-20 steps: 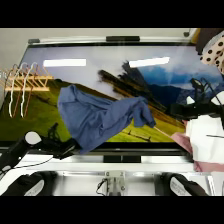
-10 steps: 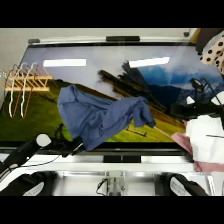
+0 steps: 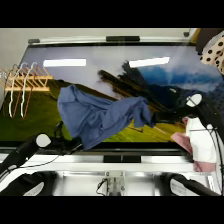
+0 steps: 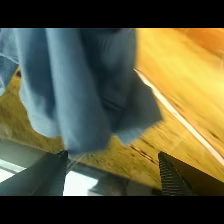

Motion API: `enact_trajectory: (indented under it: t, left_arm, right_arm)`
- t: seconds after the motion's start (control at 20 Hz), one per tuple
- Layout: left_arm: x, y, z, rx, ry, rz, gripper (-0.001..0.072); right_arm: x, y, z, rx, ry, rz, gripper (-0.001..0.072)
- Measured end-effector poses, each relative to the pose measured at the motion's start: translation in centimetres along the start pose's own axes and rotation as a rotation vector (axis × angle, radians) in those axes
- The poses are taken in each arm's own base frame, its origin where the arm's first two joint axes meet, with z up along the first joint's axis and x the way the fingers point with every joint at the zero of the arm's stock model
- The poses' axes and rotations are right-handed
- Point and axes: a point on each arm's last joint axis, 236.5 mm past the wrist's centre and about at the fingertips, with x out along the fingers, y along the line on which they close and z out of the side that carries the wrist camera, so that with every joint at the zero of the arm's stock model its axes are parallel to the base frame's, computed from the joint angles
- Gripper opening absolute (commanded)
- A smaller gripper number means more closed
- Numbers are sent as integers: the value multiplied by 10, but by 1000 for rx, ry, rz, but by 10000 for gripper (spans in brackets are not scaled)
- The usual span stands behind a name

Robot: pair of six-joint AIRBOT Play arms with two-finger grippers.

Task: Fold the shirts.

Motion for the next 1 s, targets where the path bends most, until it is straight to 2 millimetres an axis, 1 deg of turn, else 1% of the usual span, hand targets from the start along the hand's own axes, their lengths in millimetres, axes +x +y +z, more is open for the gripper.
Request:
enact_trajectory:
  t: [0.1, 0.15, 0.2, 0.25, 0.3, 0.4, 0.45, 0.5, 0.55, 0.6, 0.65, 0.7, 0.75, 0.8, 0.85, 0.9, 0.95, 1.0]
  left_arm:
    - [-5, -7, 0, 14, -11, -24, 35]
    - [-6, -9, -2, 20, -6, -28, 35]
    - [-8, -11, -1, 22, -11, -36, 35]
    - [-9, -13, -1, 27, -14, -40, 35]
    - [-11, -15, 0, 34, -17, -44, 34]
    - [-18, -23, 7, 70, -41, -46, 33]
    - [-27, -30, 13, 108, -63, -44, 32]
    - [-40, -39, 23, 168, -98, -35, 32]
    - [-58, -49, 33, 237, -141, -16, 32]
    - [-87, -62, 48, 318, -204, 14, 33]
    - [-127, -79, 66, 396, -301, 46, 33]
    - [-172, -95, 82, 453, -408, 76, 33]
    - [-229, -113, 96, 495, -544, 92, 33]
    - [-297, -135, 104, 523, -709, 84, 33]
    - [-369, -153, 101, 535, -879, 61, 33]
    - [-434, -167, 89, 541, -1034, 23, 33]
    - [-495, -177, 69, 544, -1181, -22, 33]
    - [-542, -182, 46, 546, -1299, -65, 33]
  right_arm:
    - [14, 10, 2, -57, 14, 11, 683]
    - [19, 14, 5, -81, 6, 8, 610]
    - [23, 17, 10, -97, -8, 4, 389]
    - [26, 20, 15, -108, -25, -4, 102]
    - [28, 21, 21, -111, -49, -12, 75]
    - [27, 23, 33, -102, -92, -23, 75]
    - [21, 25, 41, -109, -116, -29, 75]
    - [11, 28, 49, -128, -143, -38, 75]
    - [-6, 33, 61, -156, -188, -51, 75]
    - [-29, 39, 74, -192, -242, -71, 75]
    - [-63, 46, 91, -239, -326, -106, 75]
    - [-103, 56, 108, -284, -427, -141, 75]
    - [-155, 70, 124, -335, -556, -184, 75]
    - [-215, 88, 136, -382, -711, -225, 75]
    - [-275, 106, 140, -419, -863, -260, 75]
    - [-334, 125, 136, -444, -1015, -285, 75]
    - [-392, 145, 122, -460, -1163, -301, 74]
    - [-444, 165, 102, -468, -1304, -299, 75]
